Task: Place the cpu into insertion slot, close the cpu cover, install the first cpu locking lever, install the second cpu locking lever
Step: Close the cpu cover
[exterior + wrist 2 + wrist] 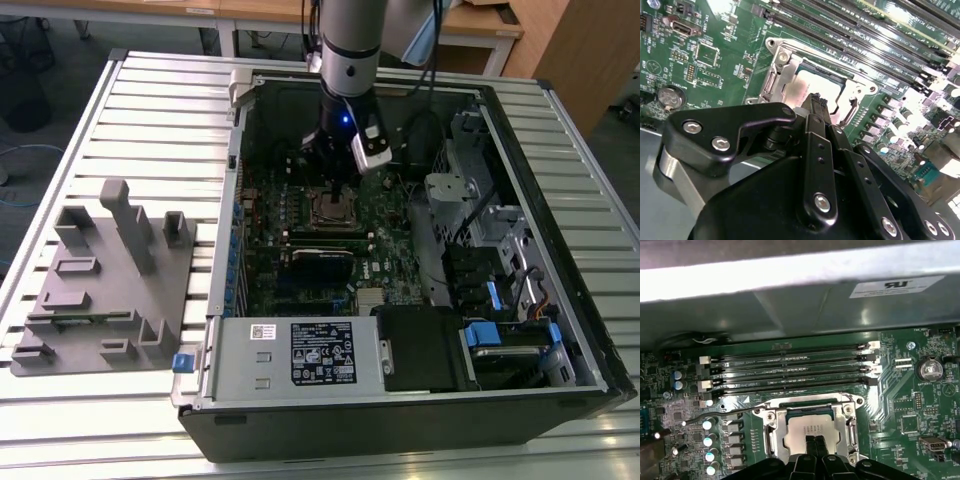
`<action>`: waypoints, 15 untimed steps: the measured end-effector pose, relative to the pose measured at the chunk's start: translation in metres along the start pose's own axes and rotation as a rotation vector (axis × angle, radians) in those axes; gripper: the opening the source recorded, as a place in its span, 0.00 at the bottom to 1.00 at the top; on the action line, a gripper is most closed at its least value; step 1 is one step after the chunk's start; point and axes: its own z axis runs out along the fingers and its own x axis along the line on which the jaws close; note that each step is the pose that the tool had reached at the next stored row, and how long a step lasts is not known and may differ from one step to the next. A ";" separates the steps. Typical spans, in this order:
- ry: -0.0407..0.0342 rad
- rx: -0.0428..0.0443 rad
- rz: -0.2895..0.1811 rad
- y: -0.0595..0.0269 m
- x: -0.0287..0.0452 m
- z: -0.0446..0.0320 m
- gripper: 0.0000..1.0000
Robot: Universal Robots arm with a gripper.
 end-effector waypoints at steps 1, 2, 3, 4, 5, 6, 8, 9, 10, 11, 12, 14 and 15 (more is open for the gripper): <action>0.0000 0.0000 0.000 -0.0001 0.0012 0.0003 0.10; 0.0000 0.0000 0.000 -0.0003 0.0026 0.0005 0.10; 0.0000 -0.0001 0.000 -0.0004 0.0044 0.0009 0.10; 0.0000 -0.0001 0.000 -0.0007 0.0068 0.0012 0.10; 0.0000 -0.0001 0.000 -0.0010 0.0093 0.0014 0.10; 0.0000 0.0000 0.000 -0.0013 0.0119 0.0017 0.10; 0.0000 0.0000 0.000 -0.0019 0.0173 0.0022 0.10; 0.0001 0.0000 0.000 -0.0021 0.0195 0.0025 0.10; -0.0001 -0.0002 0.000 -0.0022 0.0206 0.0032 0.10; -0.0001 -0.0002 0.000 -0.0023 0.0212 0.0041 0.10; 0.0000 0.0000 0.000 -0.0024 0.0217 0.0047 0.10; 0.0000 0.0000 0.000 -0.0025 0.0230 0.0060 0.10; 0.0000 0.0000 0.000 -0.0026 0.0238 0.0065 0.10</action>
